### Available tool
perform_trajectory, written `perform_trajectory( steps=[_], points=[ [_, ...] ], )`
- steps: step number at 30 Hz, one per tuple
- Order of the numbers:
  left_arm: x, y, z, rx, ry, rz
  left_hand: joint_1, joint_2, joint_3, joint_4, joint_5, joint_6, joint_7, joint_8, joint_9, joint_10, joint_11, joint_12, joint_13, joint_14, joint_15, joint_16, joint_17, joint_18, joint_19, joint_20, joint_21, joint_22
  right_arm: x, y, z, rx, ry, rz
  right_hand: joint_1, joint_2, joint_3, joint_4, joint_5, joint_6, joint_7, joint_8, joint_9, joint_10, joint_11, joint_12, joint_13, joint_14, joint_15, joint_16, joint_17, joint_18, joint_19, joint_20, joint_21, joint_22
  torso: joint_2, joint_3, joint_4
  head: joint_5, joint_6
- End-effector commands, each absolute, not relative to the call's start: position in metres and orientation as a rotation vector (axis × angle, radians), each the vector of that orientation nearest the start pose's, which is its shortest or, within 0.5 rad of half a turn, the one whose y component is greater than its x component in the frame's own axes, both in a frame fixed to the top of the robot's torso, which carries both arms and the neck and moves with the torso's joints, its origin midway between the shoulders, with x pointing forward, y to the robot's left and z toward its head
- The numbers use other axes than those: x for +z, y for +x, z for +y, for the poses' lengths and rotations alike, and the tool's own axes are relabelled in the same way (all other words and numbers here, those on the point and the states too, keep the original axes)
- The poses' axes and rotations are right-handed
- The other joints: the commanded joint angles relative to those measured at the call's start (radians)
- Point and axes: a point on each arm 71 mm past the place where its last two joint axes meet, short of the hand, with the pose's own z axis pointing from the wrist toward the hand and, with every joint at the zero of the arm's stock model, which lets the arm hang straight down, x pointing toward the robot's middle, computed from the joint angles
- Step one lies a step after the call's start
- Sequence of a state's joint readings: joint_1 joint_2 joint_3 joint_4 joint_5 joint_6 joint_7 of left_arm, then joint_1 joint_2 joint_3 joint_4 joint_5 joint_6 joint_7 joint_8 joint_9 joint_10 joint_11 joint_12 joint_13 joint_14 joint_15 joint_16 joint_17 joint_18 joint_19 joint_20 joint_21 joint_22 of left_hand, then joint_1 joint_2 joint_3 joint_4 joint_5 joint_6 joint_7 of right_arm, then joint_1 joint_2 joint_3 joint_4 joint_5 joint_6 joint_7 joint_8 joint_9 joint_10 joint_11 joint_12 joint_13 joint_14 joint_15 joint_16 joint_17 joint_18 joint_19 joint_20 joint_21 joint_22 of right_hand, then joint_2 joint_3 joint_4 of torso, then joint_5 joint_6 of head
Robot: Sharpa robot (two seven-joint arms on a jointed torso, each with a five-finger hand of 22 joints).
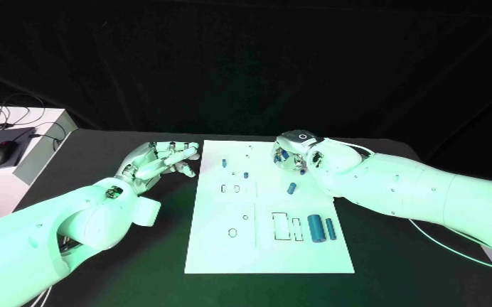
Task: Assemble the parts on the task board
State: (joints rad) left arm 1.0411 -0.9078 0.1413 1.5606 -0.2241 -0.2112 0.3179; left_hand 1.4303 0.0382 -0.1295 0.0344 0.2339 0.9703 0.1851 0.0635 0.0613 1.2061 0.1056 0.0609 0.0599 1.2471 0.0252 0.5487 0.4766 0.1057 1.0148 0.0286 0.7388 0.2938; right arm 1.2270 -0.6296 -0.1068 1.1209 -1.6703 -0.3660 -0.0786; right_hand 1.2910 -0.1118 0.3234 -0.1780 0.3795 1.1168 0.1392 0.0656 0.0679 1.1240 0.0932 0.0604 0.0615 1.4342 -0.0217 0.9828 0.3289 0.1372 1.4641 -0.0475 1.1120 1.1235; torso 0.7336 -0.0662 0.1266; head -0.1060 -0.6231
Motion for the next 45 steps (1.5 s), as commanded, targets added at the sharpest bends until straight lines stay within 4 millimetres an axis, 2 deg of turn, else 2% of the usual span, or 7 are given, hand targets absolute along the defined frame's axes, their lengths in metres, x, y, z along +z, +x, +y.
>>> perform_trajectory(
  steps=[1,6,9,13,22,27,45],
  points=[
    [-0.184,0.474,0.224,-1.585,-0.975,1.509,-0.007,-0.001,-0.003,-0.005,-0.005,-0.005,-0.001,-0.003,-0.001,-0.010,0.000,0.000,0.001,-0.007,0.004,-0.003,-0.001,0.014,-0.001,0.006,-0.004,-0.001,-0.214,0.549,-0.210,0.338,-0.351,1.613,-0.010,0.002,0.005,0.002,-0.003,-0.001,-0.001,-0.003,0.000,0.004,0.001,-0.001,0.000,-0.004,-0.002,0.006,-0.001,0.016,0.068,0.002,-0.006,0.001,0.004,-0.0005,0.0009,-0.001,0.001],
    [-0.184,0.474,0.225,-1.584,-0.976,1.509,-0.007,-0.001,-0.003,-0.005,-0.005,-0.005,-0.001,-0.003,-0.001,-0.010,0.000,0.000,0.001,-0.007,0.004,-0.003,-0.001,0.014,-0.001,0.006,-0.004,-0.001,-0.213,0.549,-0.210,0.341,-0.348,1.601,-0.009,0.008,0.022,-0.001,-0.003,0.000,-0.001,-0.003,0.000,0.027,-0.005,-0.001,0.001,-0.004,-0.005,0.004,-0.003,0.016,0.068,0.000,-0.009,0.006,0.005,-0.0013,0.0013,-0.002,0.004],
    [-0.185,0.474,0.225,-1.584,-0.976,1.510,-0.007,-0.001,-0.003,-0.005,-0.005,-0.005,-0.001,-0.003,-0.001,-0.010,0.000,0.000,0.001,-0.007,0.004,-0.003,-0.001,0.014,-0.001,0.006,-0.004,-0.001,-0.211,0.548,-0.210,0.354,-0.340,1.575,0.004,0.027,0.036,-0.004,-0.005,0.014,-0.004,-0.001,0.002,0.073,-0.017,0.001,0.003,-0.004,-0.012,0.005,-0.002,0.013,0.069,-0.003,0.001,0.017,0.007,-0.0015,0.0017,-0.002,0.005],
    [-0.185,0.475,0.225,-1.583,-0.977,1.511,-0.007,-0.001,-0.003,-0.005,-0.005,-0.005,-0.001,-0.003,-0.001,-0.010,0.000,0.000,0.001,-0.007,0.004,-0.003,-0.001,0.014,-0.001,0.006,-0.004,-0.001,-0.207,0.548,-0.208,0.374,-0.323,1.530,0.022,0.053,0.061,-0.010,-0.053,0.030,-0.009,-0.001,0.002,0.105,-0.027,0.001,0.003,-0.004,-0.017,0.006,0.000,0.007,0.069,-0.006,0.021,0.039,0.008,-0.0019,0.0015,-0.002,0.009],
    [-0.186,0.476,0.228,-1.574,-0.981,1.511,-0.006,0.000,-0.004,-0.006,-0.005,-0.005,-0.001,-0.003,-0.001,-0.010,0.000,0.000,0.001,-0.007,0.003,-0.003,-0.004,0.015,0.001,0.006,-0.004,-0.007,-0.192,0.545,-0.200,0.395,-0.271,1.451,0.028,0.072,0.051,-0.018,-0.064,0.058,-0.017,-0.002,0.002,0.148,-0.040,-0.001,0.003,-0.003,-0.026,-0.001,0.009,0.001,0.069,-0.013,0.029,0.064,0.010,-0.0026,0.0018,0.001,0.020],
    [-0.186,0.476,0.228,-1.572,-0.982,1.510,-0.006,0.000,-0.004,-0.006,-0.005,-0.005,-0.001,-0.003,-0.001,-0.010,0.000,0.000,0.001,-0.007,0.003,-0.003,-0.004,0.015,0.001,0.006,-0.004,-0.007,-0.183,0.546,-0.193,0.393,-0.256,1.430,0.027,0.078,0.044,-0.030,-0.066,0.063,-0.018,-0.002,0.002,0.156,-0.042,0.001,0.004,-0.001,-0.027,-0.005,0.020,-0.003,0.070,-0.016,0.032,0.091,0.011,-0.0048,0.0031,-0.001,0.022],
    [-0.185,0.475,0.227,-1.576,-0.978,1.512,-0.004,0.001,-0.004,-0.008,-0.006,-0.005,-0.001,-0.003,-0.001,-0.011,0.000,-0.001,0.001,-0.007,0.003,-0.002,-0.006,0.015,0.001,0.006,-0.003,-0.009,-0.175,0.557,-0.163,0.378,-0.221,1.355,0.029,0.076,0.043,-0.034,-0.065,0.059,-0.015,-0.003,0.001,0.156,-0.041,0.000,0.003,-0.001,-0.027,-0.011,0.024,-0.005,0.071,-0.015,0.025,0.107,0.016,-0.0052,0.0065,-0.006,0.029]
  ],
)
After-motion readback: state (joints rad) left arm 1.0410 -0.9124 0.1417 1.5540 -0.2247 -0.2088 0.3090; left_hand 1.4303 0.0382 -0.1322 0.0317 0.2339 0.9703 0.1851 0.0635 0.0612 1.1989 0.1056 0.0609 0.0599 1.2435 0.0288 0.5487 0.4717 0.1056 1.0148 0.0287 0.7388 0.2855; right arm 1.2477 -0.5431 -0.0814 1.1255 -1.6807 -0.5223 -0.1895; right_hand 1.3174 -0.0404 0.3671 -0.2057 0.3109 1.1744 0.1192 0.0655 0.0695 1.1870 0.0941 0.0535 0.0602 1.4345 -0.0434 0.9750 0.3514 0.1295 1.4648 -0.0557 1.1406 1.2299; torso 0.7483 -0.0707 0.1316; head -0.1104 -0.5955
